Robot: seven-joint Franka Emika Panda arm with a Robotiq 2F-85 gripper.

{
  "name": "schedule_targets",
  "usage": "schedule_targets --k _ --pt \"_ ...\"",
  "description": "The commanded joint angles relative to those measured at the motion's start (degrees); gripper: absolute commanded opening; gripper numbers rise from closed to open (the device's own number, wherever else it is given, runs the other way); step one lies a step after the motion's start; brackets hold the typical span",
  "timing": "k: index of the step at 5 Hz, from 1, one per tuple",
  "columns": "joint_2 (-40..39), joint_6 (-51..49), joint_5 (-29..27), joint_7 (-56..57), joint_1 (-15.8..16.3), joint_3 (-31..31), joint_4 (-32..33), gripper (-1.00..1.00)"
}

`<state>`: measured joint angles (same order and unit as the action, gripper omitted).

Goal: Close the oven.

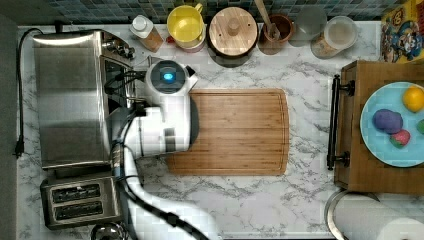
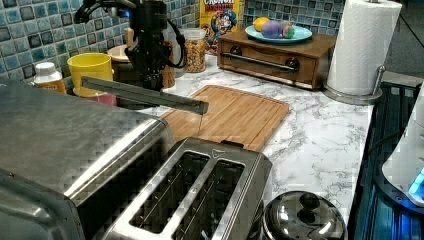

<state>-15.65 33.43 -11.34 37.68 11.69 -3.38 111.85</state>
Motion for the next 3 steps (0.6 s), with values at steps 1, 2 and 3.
schedule_targets --k 1,2,3 --pt "3.94 -0.16 5.65 -14.59 10.34 -3.76 -14.79 -1.00" --pt "0.59 -7.30 14.23 -22.37 12.44 -4.00 -22.79 -1.00" --pt "-0.20 -8.34 20.40 -26.49 14.16 -4.61 -24.67 -1.00"
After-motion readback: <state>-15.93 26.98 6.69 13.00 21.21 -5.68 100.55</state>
